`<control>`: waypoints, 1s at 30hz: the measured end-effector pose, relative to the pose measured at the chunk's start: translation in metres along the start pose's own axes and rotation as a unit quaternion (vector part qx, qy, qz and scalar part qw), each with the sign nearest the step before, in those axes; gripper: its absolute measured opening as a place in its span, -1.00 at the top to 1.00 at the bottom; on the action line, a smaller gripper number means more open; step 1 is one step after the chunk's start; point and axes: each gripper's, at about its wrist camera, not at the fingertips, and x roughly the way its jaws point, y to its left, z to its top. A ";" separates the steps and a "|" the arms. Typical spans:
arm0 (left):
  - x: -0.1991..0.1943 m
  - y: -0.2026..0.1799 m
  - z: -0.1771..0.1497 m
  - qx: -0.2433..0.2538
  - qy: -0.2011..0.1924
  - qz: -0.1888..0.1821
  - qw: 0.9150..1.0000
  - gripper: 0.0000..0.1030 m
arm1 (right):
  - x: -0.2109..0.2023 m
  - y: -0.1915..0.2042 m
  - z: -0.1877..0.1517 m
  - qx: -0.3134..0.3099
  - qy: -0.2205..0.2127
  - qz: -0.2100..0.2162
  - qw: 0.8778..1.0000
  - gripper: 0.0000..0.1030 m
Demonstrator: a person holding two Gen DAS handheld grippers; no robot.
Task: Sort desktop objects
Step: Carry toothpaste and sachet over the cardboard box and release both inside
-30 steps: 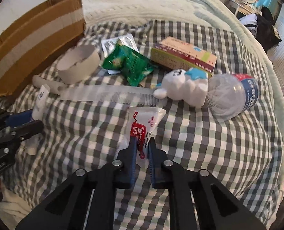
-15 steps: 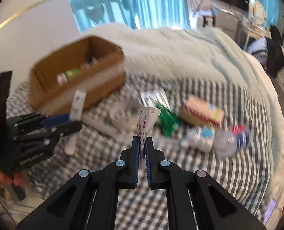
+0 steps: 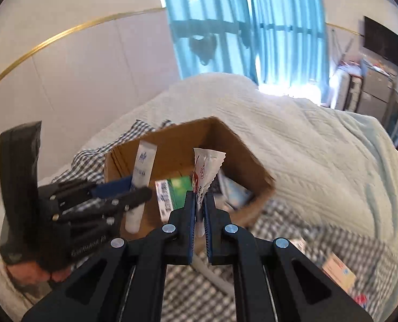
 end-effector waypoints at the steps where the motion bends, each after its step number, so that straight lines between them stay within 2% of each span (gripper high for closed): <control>1: 0.003 0.003 -0.001 0.001 0.002 0.005 1.000 0.48 | 0.012 0.001 0.004 0.007 0.005 0.008 1.000 0.89; 5: 0.015 0.014 -0.002 0.003 0.007 0.017 1.000 0.47 | 0.043 -0.001 0.014 0.027 0.009 0.014 1.000 0.88; 6: 0.020 0.016 -0.003 -0.003 0.012 0.015 1.000 0.47 | 0.047 -0.003 0.016 0.031 0.007 0.012 0.999 0.82; 8: 0.027 0.022 -0.004 -0.015 0.019 0.017 1.000 0.38 | 0.053 -0.009 0.021 0.044 0.006 0.007 0.999 0.31; 9: 0.031 0.025 -0.003 -0.021 0.023 0.018 0.999 0.29 | 0.052 -0.013 0.021 0.047 0.004 0.002 0.999 -0.02; 10: 0.032 0.027 -0.003 -0.028 0.024 0.016 0.999 -0.06 | 0.051 -0.016 0.021 0.053 -0.003 0.000 0.999 -0.09; 11: 0.032 0.029 -0.004 -0.037 0.023 0.012 0.999 -0.27 | 0.049 -0.019 0.019 0.055 -0.006 0.002 0.998 -0.10; 13: 0.030 0.030 -0.003 -0.050 0.017 0.001 0.999 -0.32 | 0.044 -0.023 0.017 0.055 -0.008 -0.008 0.998 -0.10; 20: 0.015 -0.002 -0.008 -0.019 0.016 -0.002 1.000 -0.38 | 0.007 -0.041 -0.026 0.026 0.001 -0.079 0.997 -0.10; 22: 0.012 -0.017 -0.012 -0.010 0.020 -0.016 1.000 -0.40 | -0.010 -0.046 -0.046 0.020 0.008 -0.105 0.994 -0.10; 26: 0.010 -0.062 -0.031 0.015 0.040 -0.055 0.998 -0.42 | -0.033 -0.067 -0.087 0.052 0.024 -0.119 0.991 -0.10; 30: 0.016 -0.102 -0.056 0.044 0.065 -0.078 0.994 -0.42 | -0.043 -0.089 -0.124 0.077 0.042 -0.140 0.986 -0.10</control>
